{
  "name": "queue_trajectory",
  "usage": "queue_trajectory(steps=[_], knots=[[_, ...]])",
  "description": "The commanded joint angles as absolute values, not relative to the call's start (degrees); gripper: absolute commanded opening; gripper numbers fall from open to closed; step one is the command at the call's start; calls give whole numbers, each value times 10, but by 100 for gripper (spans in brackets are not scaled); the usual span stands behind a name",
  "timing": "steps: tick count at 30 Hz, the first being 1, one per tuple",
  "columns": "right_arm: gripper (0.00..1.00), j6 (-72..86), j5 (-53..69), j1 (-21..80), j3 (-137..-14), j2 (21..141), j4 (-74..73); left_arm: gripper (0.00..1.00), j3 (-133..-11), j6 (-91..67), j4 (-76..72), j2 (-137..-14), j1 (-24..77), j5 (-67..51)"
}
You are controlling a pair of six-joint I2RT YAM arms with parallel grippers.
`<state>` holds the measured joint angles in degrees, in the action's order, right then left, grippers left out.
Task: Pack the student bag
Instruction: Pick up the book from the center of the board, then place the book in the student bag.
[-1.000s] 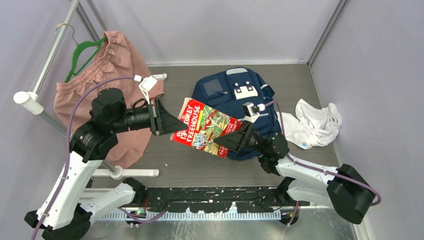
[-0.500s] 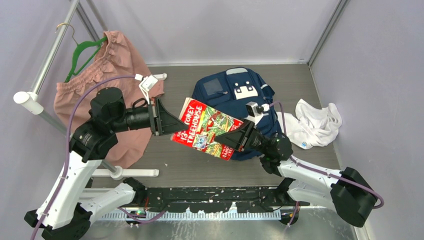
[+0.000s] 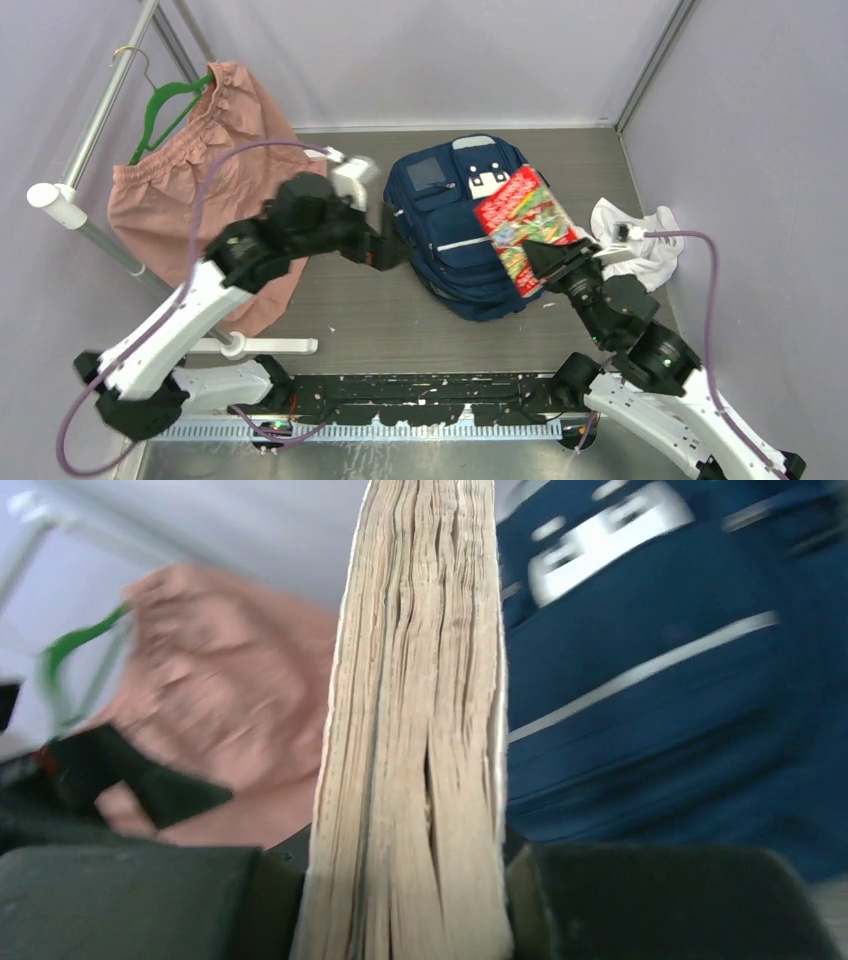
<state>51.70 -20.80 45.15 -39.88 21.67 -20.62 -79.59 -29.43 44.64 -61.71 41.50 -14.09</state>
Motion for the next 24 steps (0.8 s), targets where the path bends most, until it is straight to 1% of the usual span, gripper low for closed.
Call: queue_trajectory(steps=[1, 5, 8, 13, 17, 21, 24], knots=[[1, 416, -487, 451, -535, 238, -486, 100, -800, -173, 449, -706, 560, 144], [1, 413, -582, 451, -606, 252, -586, 100, -772, -36, 353, -758, 671, 236], [1, 423, -607, 451, -629, 260, -629, 100, -740, 83, 238, -813, 747, 314], [1, 428, -601, 451, -625, 255, -640, 99, -755, 145, 172, -941, 785, 368], [1, 424, -601, 451, -633, 239, -645, 100, -758, 192, 100, -1005, 814, 404], [1, 423, -599, 452, -634, 219, -639, 100, -778, 226, 56, -1078, 815, 467], [1, 423, -591, 452, -632, 216, -641, 100, -804, 234, 53, -1119, 808, 494]])
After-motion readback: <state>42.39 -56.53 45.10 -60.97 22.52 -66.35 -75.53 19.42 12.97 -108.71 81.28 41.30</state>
